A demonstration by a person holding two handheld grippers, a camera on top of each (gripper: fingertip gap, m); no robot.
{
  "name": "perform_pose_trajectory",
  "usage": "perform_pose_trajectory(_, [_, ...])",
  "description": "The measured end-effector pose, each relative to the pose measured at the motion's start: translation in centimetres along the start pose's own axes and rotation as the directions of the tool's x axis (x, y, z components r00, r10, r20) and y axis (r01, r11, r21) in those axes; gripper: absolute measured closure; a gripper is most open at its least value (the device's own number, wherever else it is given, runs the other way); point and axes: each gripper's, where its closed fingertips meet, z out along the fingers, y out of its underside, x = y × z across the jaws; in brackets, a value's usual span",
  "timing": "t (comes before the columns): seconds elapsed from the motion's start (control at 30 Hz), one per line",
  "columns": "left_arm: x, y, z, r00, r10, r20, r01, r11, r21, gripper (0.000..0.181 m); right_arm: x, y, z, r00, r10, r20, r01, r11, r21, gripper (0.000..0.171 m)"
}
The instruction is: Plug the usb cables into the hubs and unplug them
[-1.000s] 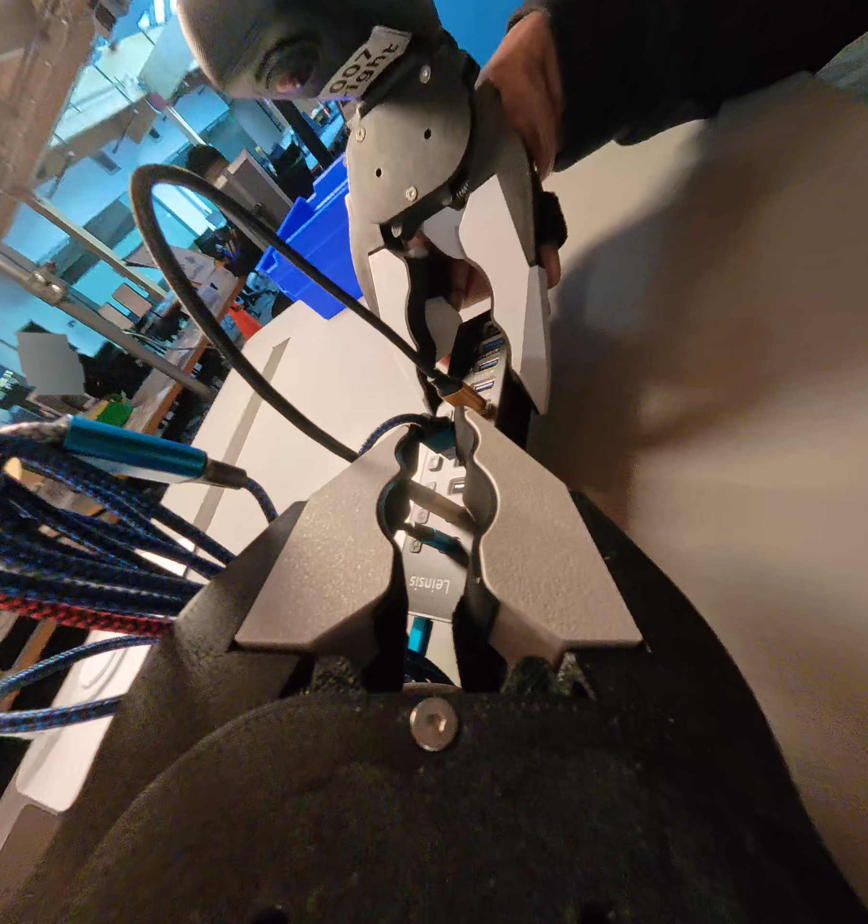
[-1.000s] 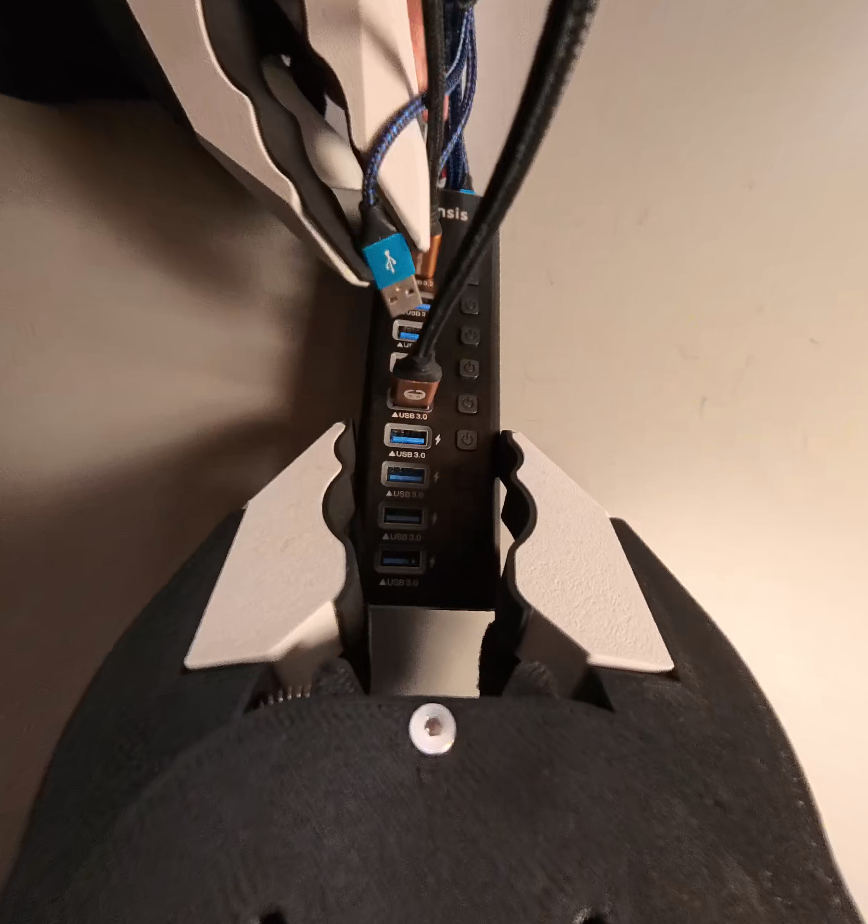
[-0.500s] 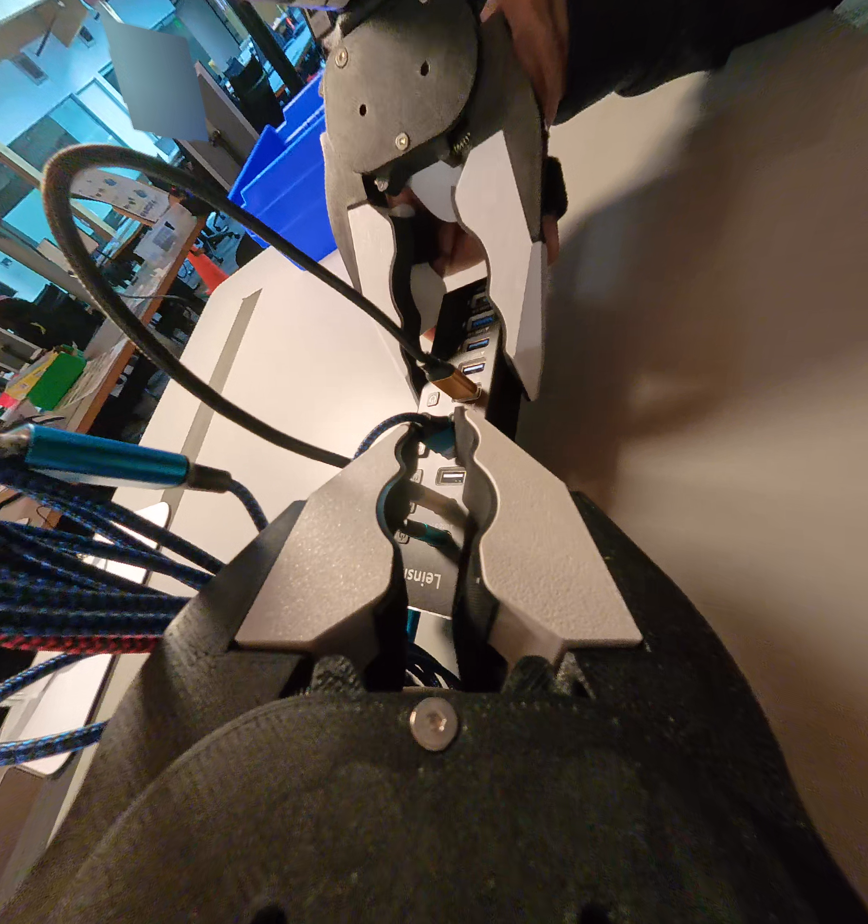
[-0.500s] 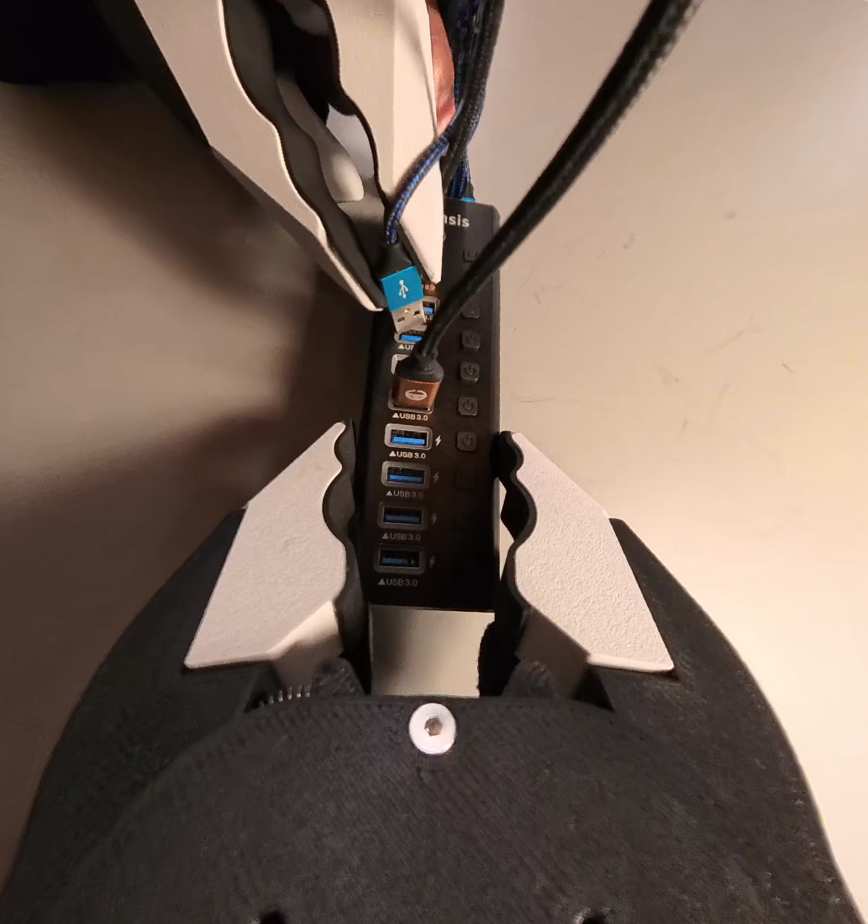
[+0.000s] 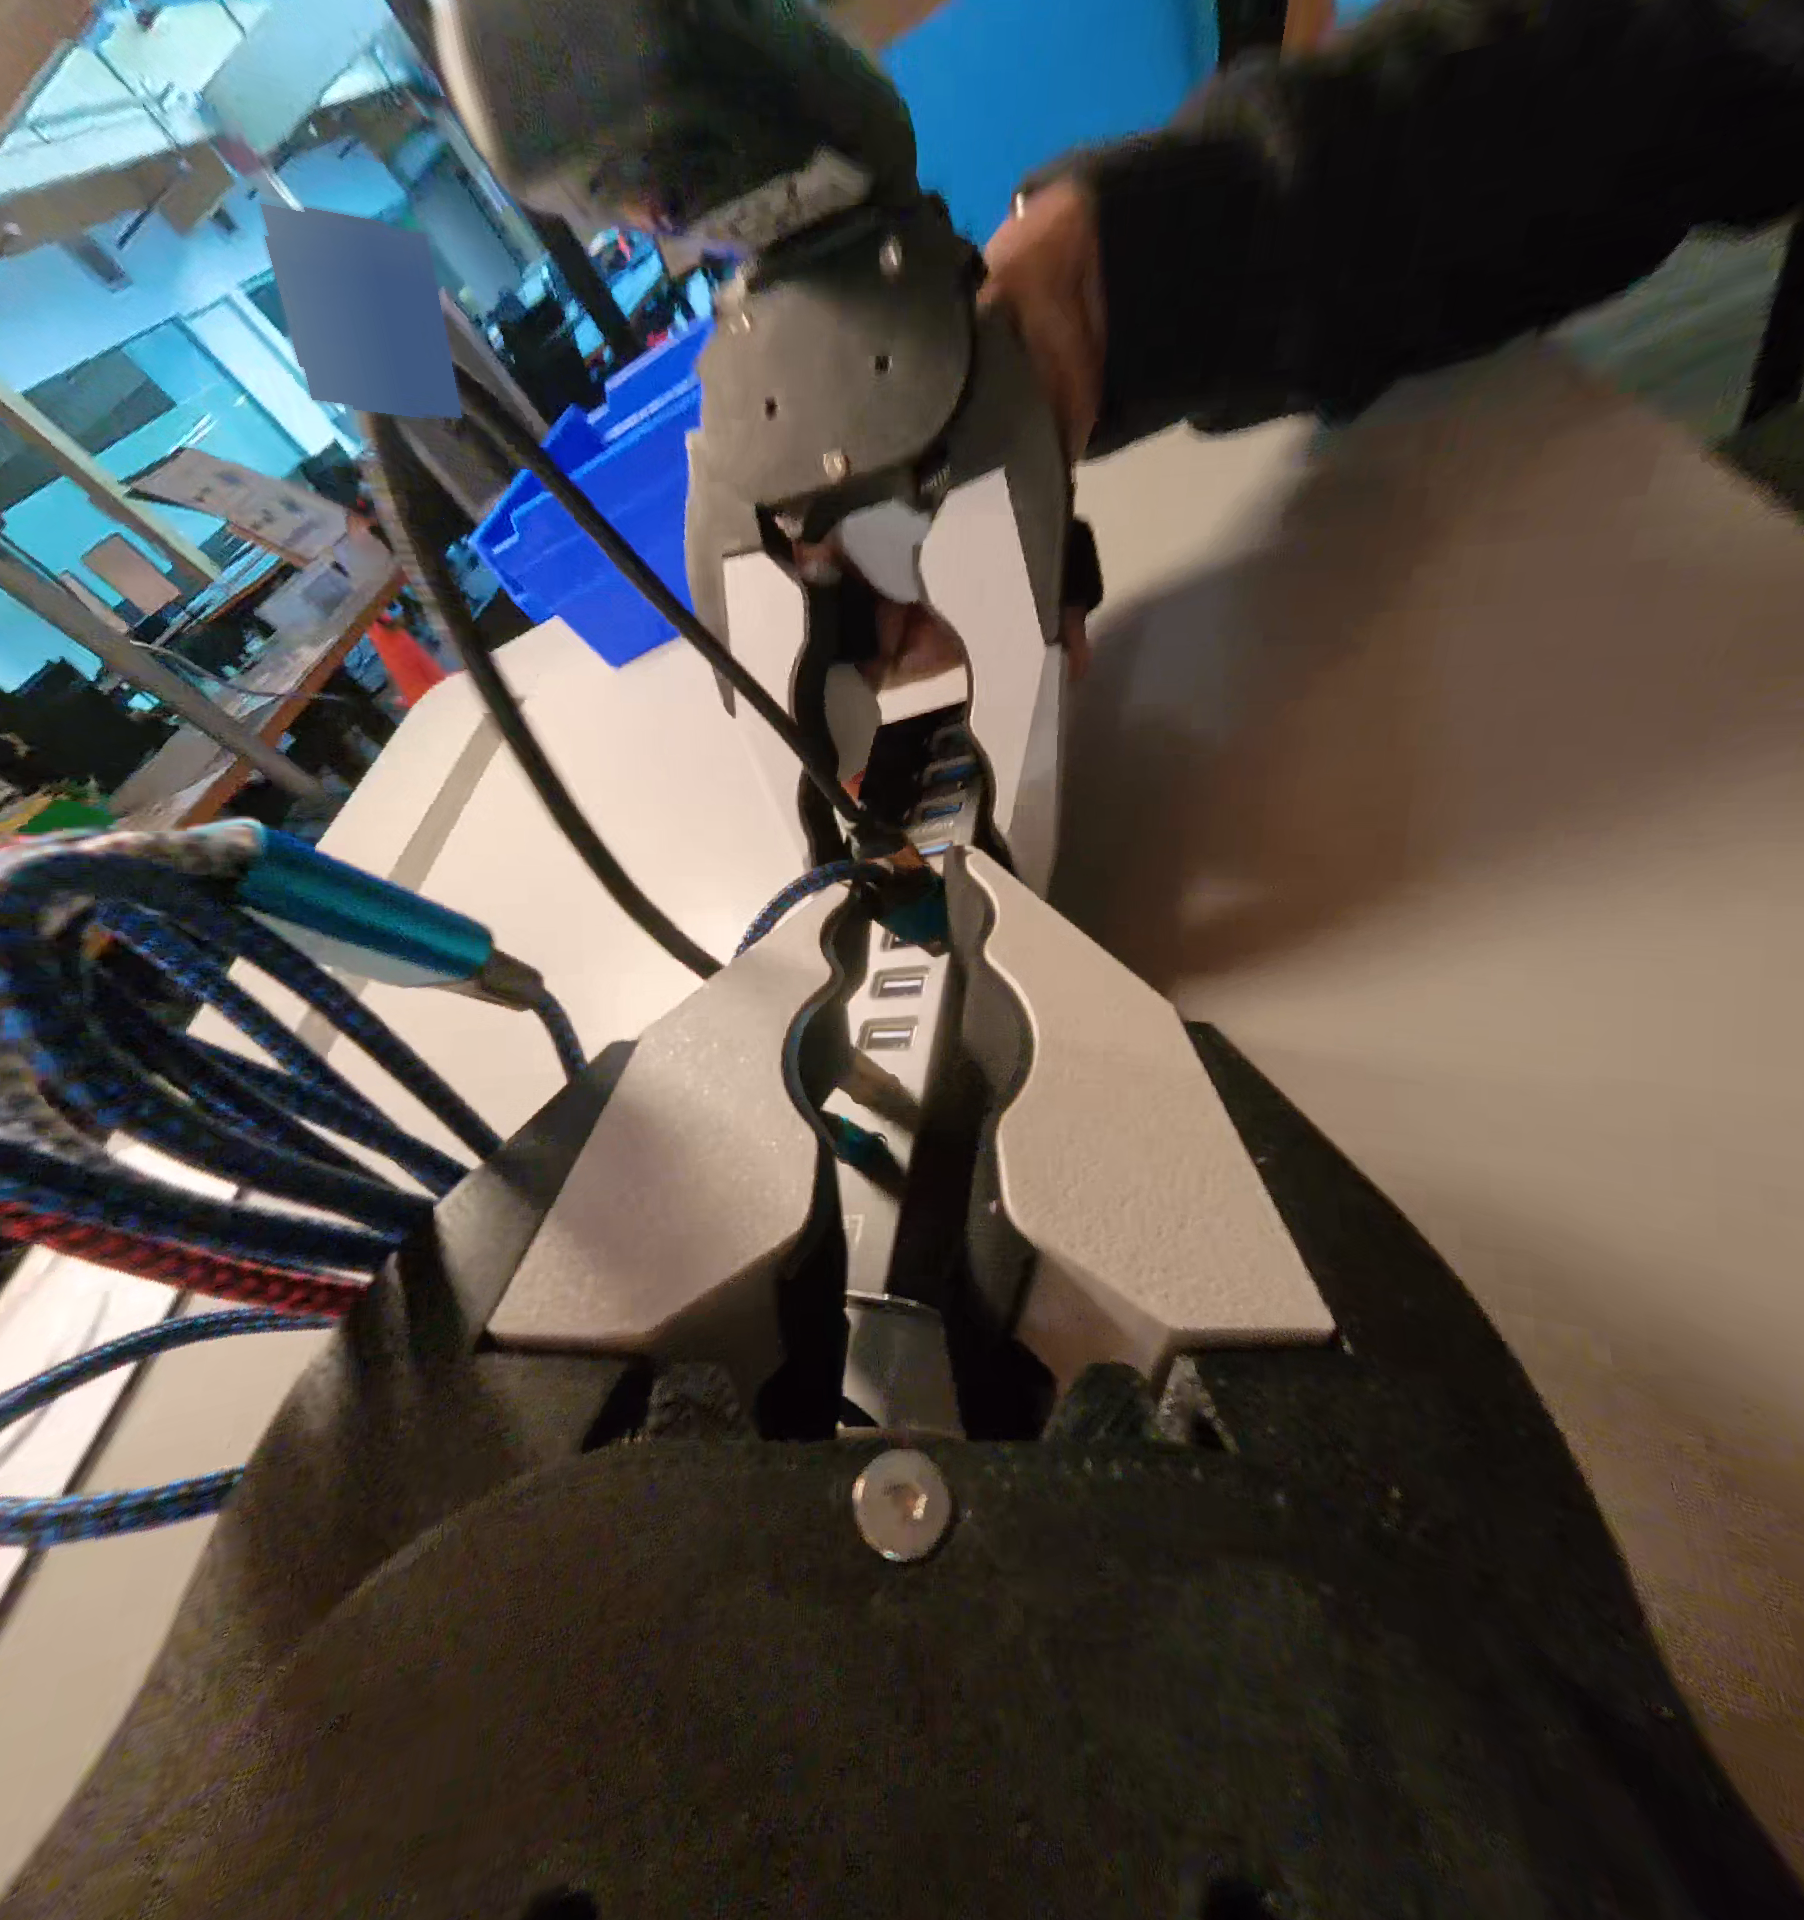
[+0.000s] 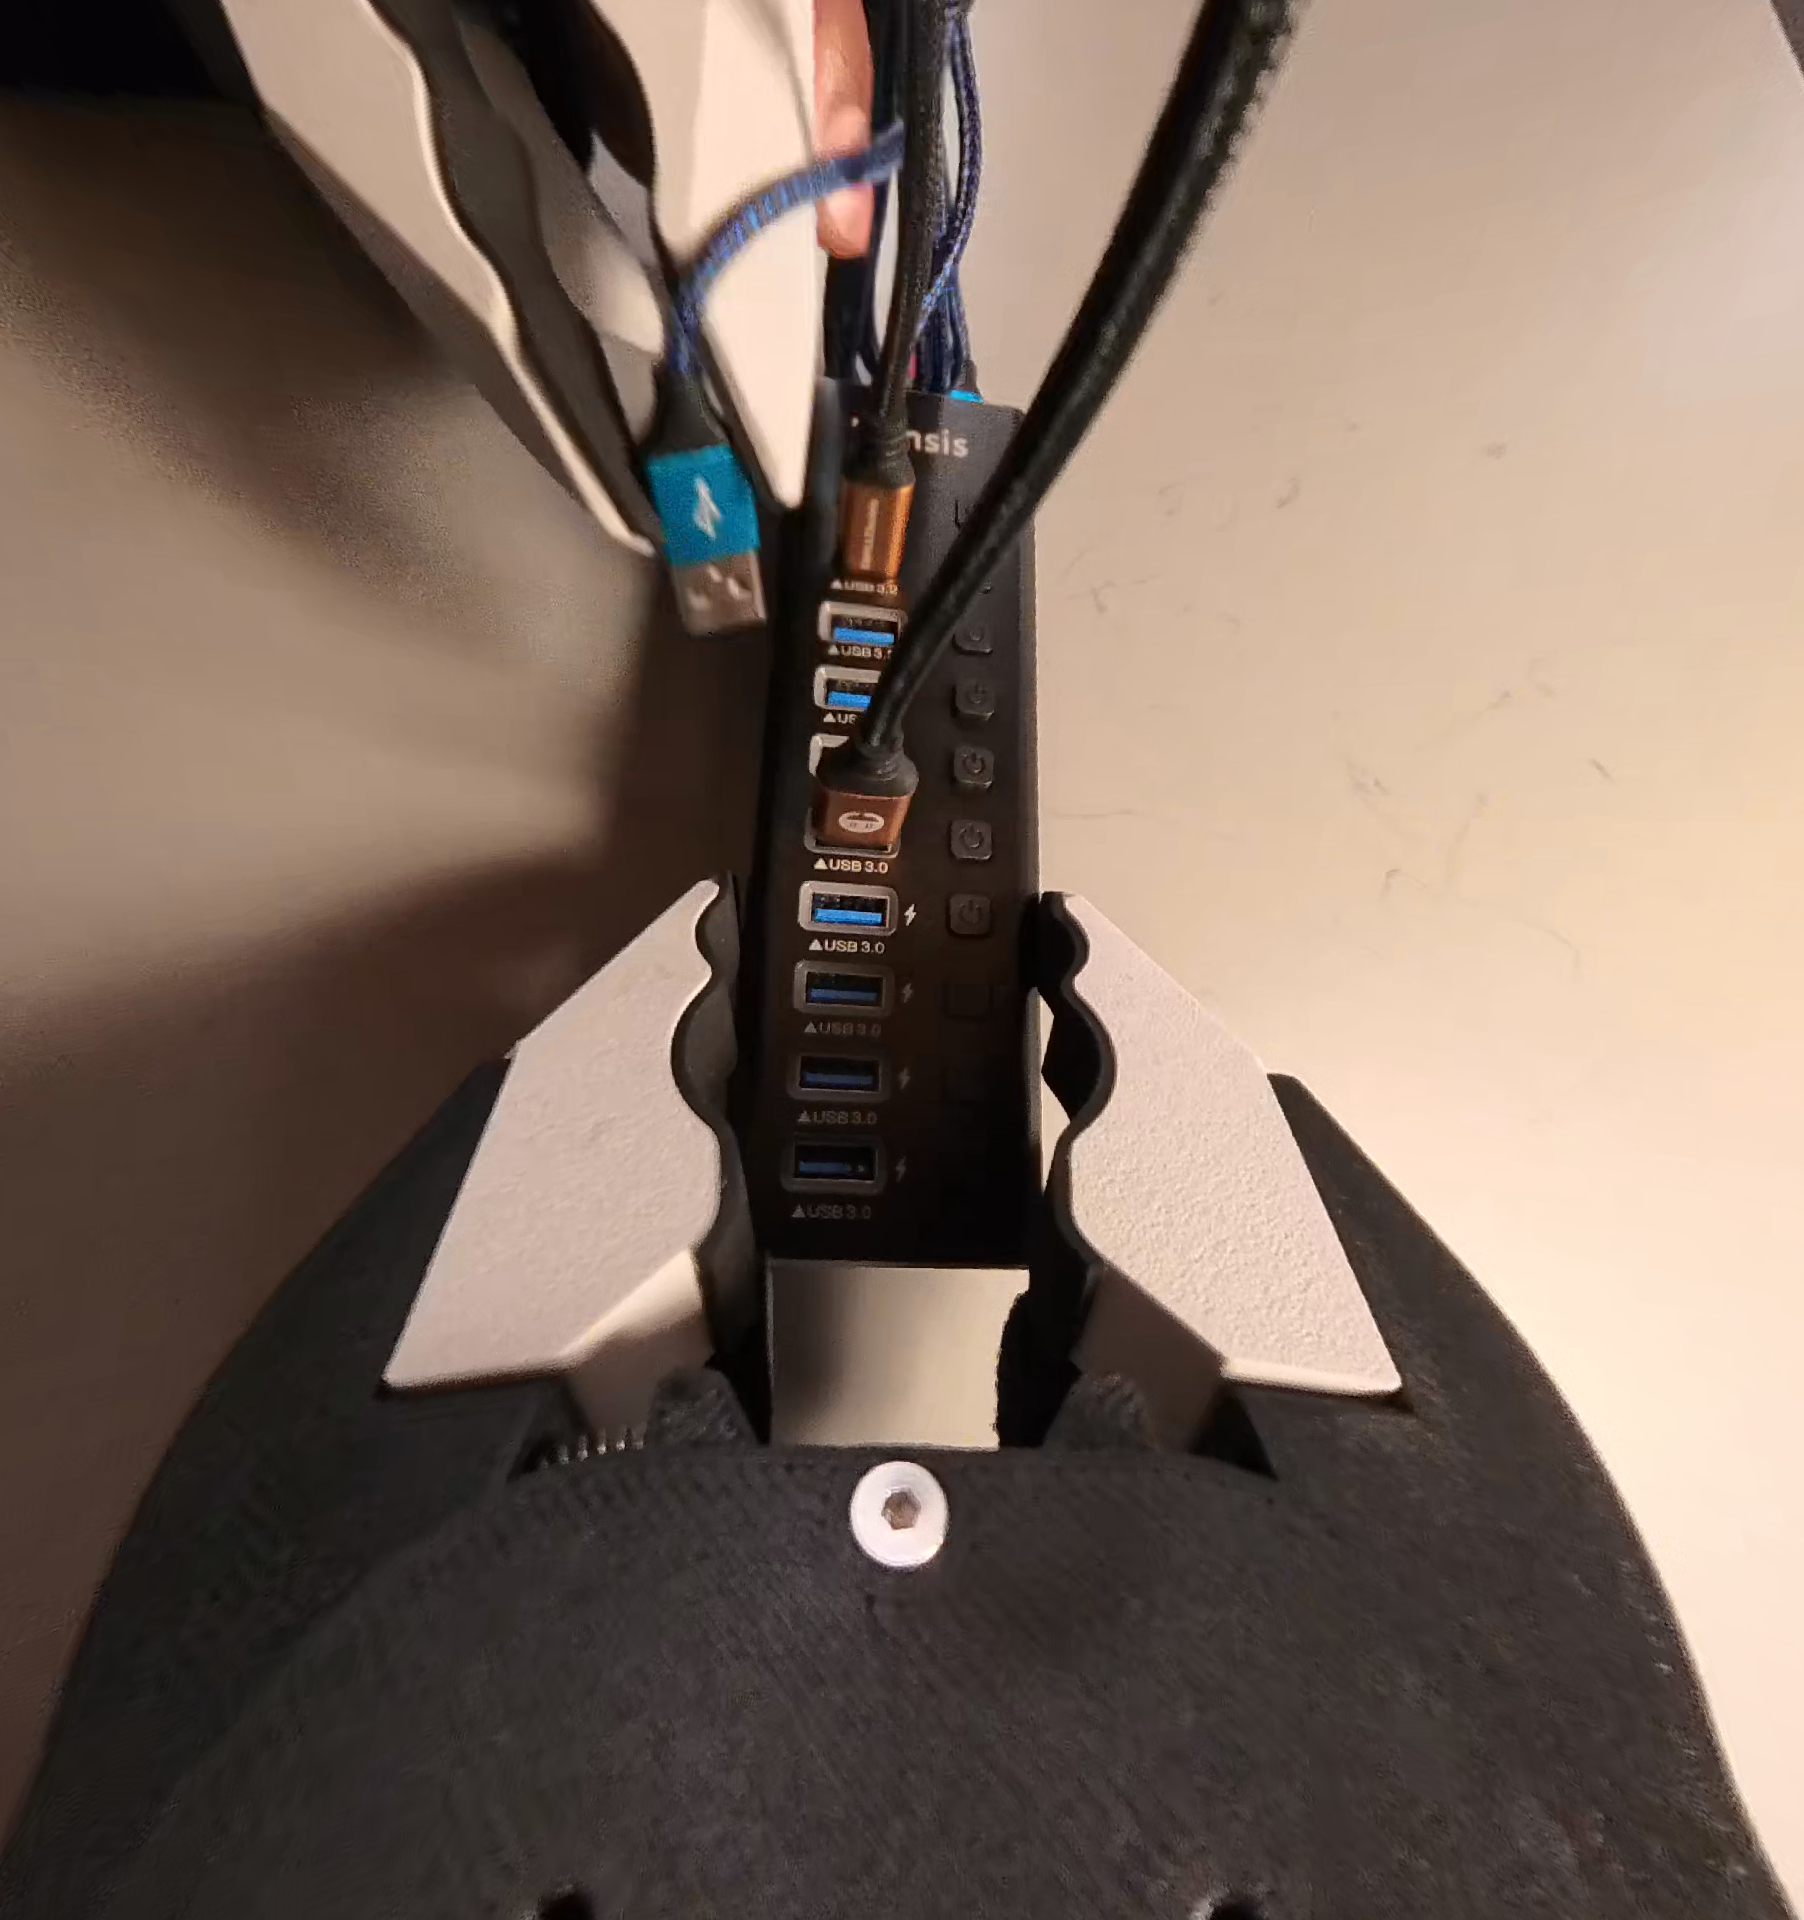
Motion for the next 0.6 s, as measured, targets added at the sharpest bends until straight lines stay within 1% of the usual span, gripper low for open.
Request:
perform_pose_trajectory(0.1, [-0.5,-1.4,-1.4,0.997,-0.080,-0.014,0.081,0.992,0.092,0.164,0.0,-0.3,-0.6,1.000,0.001,0.017,-0.002,0.999,0.045,0.114])
perform_pose_trajectory(0.23, [-1.2,-2.9,-3.3,0.989,-0.144,-0.042,0.150,0.968,0.203,0.164,0.2,-0.3,-1.4,0.999,-0.024,0.023,0.022,0.995,0.095,0.114])
perform_pose_trajectory(0.4, [-4.8,-3.3,-5.4,0.950,-0.308,0.050,0.279,0.910,0.306,0.164,0.1,-0.6,-1.8,0.999,-0.052,0.017,0.049,0.987,0.151,0.114])
perform_pose_trajectory(0.47, [-5.8,-2.7,-5.4,0.930,-0.353,0.102,0.309,0.902,0.302,0.164,0.1,-0.9,-1.8,0.997,-0.071,0.008,0.069,0.984,0.166,0.114])
perform_pose_trajectory(0.53, [-6.5,-2.0,-4.8,0.917,-0.361,0.172,0.309,0.913,0.267,0.164,0.0,-1.2,-1.8,0.996,-0.093,-0.003,0.092,0.980,0.176,0.114])
perform_pose_trajectory(0.6, [-6.7,-1.5,-4.0,0.913,-0.352,0.208,0.304,0.924,0.232,0.164,-0.2,-1.3,-1.8,0.993,-0.114,-0.007,0.113,0.977,0.182,0.114])
